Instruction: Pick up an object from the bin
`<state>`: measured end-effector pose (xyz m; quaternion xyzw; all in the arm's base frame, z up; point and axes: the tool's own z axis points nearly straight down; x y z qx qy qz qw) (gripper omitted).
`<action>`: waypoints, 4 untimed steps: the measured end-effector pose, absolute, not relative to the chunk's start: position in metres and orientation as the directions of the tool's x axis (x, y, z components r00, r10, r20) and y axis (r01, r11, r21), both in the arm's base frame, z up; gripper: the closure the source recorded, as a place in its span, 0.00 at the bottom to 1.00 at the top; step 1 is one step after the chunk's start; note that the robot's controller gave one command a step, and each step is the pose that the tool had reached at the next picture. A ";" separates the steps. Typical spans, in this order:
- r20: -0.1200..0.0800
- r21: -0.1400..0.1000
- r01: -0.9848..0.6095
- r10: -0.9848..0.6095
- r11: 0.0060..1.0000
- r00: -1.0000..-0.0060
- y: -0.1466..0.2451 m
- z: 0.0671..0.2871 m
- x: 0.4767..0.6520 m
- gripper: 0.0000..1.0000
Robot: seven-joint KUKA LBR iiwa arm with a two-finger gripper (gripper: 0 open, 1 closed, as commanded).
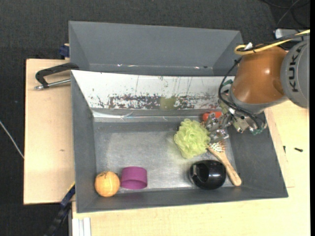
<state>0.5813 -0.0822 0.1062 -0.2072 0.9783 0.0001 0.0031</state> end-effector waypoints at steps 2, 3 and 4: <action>-0.004 -0.003 -0.438 -0.438 0.899 -0.899 -0.070 0.093 0.584 1.00; -0.004 -0.001 -0.452 -0.452 0.892 -0.892 -0.041 0.080 0.588 1.00; -0.005 0.000 -0.447 -0.447 0.894 -0.894 -0.026 0.076 0.588 1.00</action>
Offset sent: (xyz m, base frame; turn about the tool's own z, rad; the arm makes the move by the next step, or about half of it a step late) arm 0.0050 0.0322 -0.0362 -0.0941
